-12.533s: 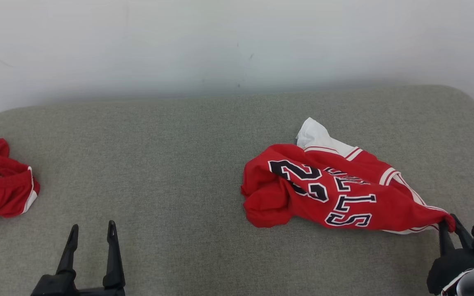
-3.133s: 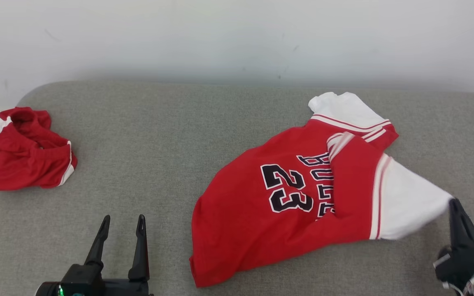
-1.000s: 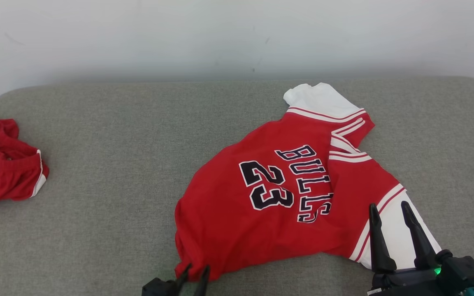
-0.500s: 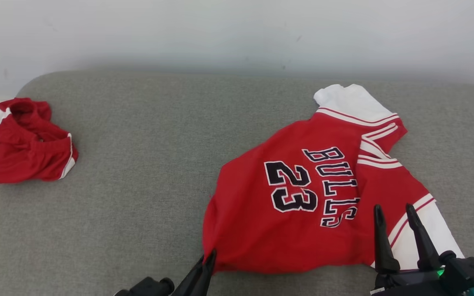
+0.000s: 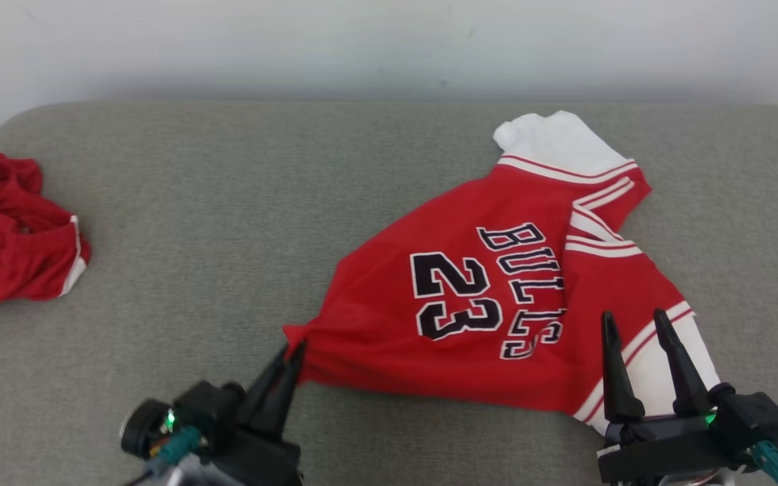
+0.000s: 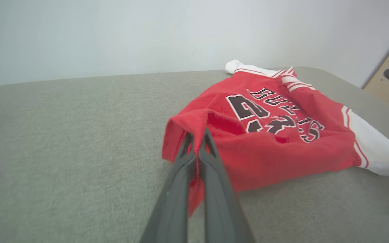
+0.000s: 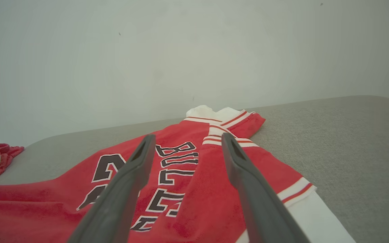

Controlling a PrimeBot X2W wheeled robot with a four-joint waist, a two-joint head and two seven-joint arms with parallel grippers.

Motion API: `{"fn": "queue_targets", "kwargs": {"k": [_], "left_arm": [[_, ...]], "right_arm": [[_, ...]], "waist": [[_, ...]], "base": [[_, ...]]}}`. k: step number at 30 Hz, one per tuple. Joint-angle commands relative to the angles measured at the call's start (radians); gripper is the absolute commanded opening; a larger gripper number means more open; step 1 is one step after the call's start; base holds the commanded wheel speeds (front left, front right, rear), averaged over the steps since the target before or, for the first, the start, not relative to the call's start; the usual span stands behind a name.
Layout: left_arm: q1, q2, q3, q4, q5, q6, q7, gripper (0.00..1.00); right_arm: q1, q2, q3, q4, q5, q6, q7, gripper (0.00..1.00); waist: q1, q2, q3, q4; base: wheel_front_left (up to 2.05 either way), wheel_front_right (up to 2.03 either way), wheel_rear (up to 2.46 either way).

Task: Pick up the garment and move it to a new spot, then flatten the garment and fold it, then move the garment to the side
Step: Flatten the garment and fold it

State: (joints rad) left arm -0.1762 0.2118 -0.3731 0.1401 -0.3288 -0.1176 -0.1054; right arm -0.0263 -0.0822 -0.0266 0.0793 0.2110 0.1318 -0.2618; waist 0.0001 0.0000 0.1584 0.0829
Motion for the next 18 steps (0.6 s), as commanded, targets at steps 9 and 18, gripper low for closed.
{"fn": "queue_targets", "kwargs": {"k": [9,18], "left_arm": [[-0.272,0.033,0.042,0.331,-0.048,-0.011,-0.093,0.0],[-0.458,0.028,0.04,0.62,-0.07,-0.012,-0.155,1.0]], "right_arm": [[-0.071,-0.006,0.001,0.038,0.003,-0.002,-0.003,1.0],[-0.086,-0.002,-0.015,0.056,-0.005,-0.002,-0.003,1.0]], "waist": [[-0.0001,0.0,0.1,-0.151],[-0.0001,0.0,0.12,-0.187]], "base": [[0.0,0.0,0.0],[0.0,0.0,0.0]]}}
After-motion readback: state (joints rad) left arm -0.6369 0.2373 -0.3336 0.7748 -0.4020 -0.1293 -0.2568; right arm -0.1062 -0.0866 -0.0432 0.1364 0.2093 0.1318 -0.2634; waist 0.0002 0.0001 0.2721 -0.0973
